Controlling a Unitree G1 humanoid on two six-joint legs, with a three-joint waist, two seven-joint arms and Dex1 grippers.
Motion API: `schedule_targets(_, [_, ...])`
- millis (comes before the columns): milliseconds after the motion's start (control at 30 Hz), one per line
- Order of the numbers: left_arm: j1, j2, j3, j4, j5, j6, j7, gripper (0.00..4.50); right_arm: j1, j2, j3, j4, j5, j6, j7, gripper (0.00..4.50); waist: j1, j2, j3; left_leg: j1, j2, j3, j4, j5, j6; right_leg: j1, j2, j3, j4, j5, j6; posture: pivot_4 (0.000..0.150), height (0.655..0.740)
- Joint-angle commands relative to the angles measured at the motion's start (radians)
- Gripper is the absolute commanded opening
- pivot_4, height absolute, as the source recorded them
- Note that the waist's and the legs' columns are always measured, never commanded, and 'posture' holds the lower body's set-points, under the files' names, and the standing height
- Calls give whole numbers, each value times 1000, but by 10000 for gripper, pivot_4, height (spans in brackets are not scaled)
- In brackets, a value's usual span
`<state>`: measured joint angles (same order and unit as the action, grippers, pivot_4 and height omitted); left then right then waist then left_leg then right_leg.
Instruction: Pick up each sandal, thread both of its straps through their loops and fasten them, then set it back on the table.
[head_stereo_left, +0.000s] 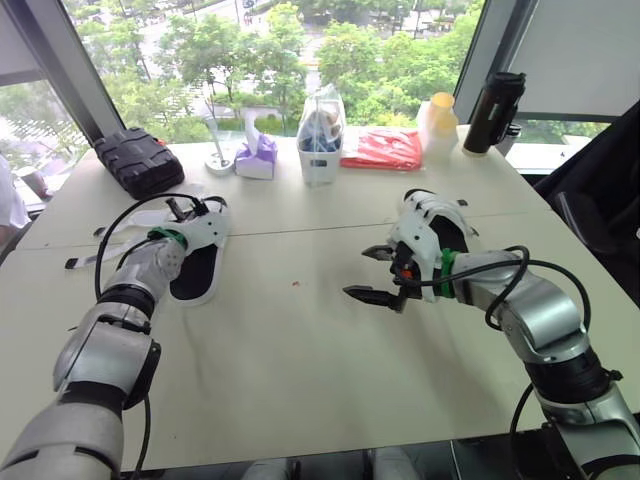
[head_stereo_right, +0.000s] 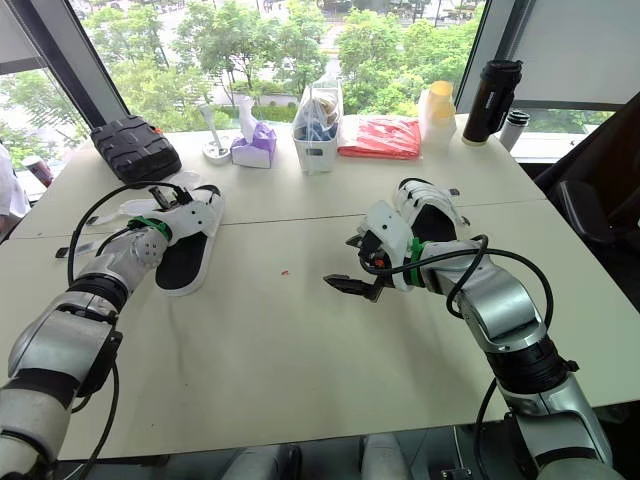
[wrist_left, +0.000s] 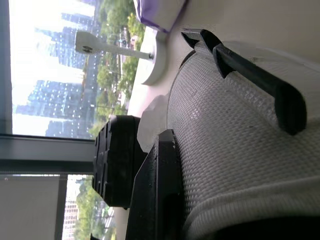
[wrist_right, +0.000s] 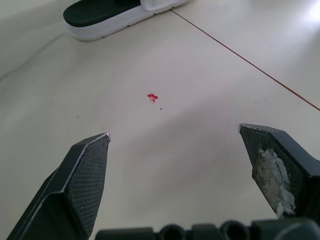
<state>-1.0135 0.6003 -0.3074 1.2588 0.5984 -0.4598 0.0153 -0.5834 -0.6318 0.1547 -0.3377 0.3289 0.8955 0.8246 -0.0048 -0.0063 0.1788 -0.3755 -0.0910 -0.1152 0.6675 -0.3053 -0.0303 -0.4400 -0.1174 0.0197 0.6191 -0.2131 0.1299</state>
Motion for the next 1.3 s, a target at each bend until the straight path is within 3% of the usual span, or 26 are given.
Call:
schedule_targets(33, [-21,2,-2,-100,-63,-258,-105,111,-16,-26,-22,7,-1,-40,9,45000,11,-1,0,0,0,0,0,0,0,0,0,0,-1,0,0,1500,7400])
schedule_targets(100, [-24,17,-14,-125,-46,-330,-104,111,-16,-44,-23,21,-7,-62,18,45000,17,-2,1,-2,0,0,0,0,0,-1,0,0,-2,0,1,1500,7400])
schedule_targets(267, [-1,32,-107,-179,-145,-760,-385,111,-23,-106,-33,103,-37,-142,43,45000,13,-2,1,-5,0,1,0,0,0,-4,0,0,-4,0,1,1500,7400])
schedule_targets(367, [4,23,-133,-166,-248,-845,-537,111,-23,-123,-36,128,-48,-174,48,45000,2,-2,1,-5,0,2,0,0,0,-4,0,0,-4,0,1,1500,7400])
schedule_targets(533, [-31,28,-219,-146,-244,-1019,-621,111,-23,-118,-37,141,-57,-183,31,45000,-10,-2,1,-5,0,2,0,0,1,-4,0,0,-2,1,1,1500,7400])
schedule_targets(733, [-33,43,-272,-160,-185,-1152,-593,111,-14,-116,-32,124,-55,-181,29,45000,-9,-2,1,-5,0,2,1,0,1,-4,0,0,-3,1,1,1500,7400])
schedule_targets(1300, [58,12,-197,-260,-41,-1153,-440,111,-9,-103,-16,104,-55,-171,14,45000,-7,-2,1,-5,0,2,2,0,1,-3,0,0,-2,1,1,1500,7400])
